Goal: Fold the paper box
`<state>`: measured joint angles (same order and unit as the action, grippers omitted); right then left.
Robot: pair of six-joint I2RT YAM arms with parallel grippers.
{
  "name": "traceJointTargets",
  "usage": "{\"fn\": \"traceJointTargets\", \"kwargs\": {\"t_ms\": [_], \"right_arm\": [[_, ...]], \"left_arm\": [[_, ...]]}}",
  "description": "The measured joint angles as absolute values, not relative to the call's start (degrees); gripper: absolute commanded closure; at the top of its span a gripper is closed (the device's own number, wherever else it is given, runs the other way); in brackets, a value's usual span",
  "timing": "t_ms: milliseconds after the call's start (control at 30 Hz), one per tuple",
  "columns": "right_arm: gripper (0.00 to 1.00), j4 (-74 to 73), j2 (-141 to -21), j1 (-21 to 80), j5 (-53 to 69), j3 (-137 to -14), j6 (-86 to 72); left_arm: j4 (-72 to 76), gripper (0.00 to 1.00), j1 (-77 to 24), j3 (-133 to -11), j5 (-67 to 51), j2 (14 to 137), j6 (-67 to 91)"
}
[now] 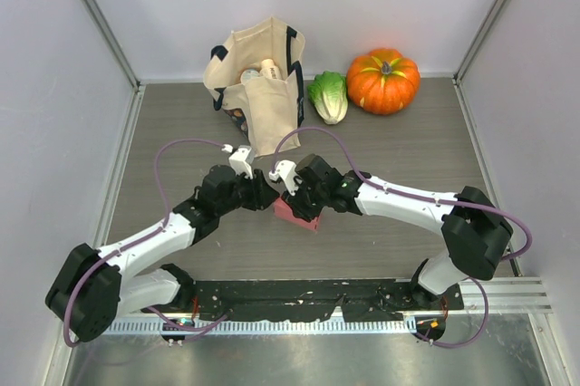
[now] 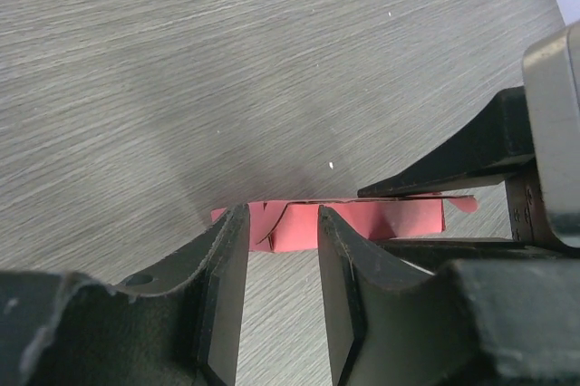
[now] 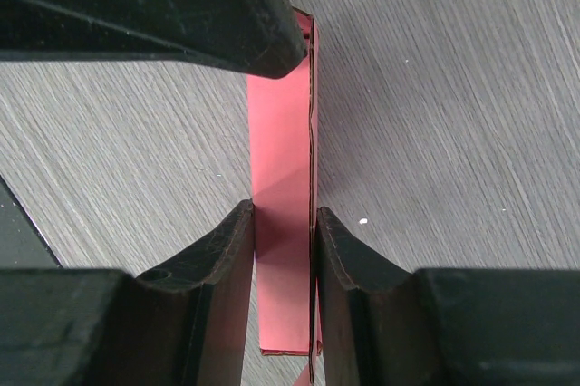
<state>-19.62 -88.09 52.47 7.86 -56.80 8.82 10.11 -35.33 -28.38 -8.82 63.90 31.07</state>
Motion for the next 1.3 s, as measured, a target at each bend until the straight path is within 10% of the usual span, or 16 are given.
{"fn": "traceJointTargets", "kwargs": {"t_ms": [1300], "right_arm": [[0.78, -19.75, -87.61, 52.38, 7.86, -56.40, 7.95]], "left_arm": [[3.49, 0.90, -44.51, -33.30, 3.81, 66.59, 22.87]]}}
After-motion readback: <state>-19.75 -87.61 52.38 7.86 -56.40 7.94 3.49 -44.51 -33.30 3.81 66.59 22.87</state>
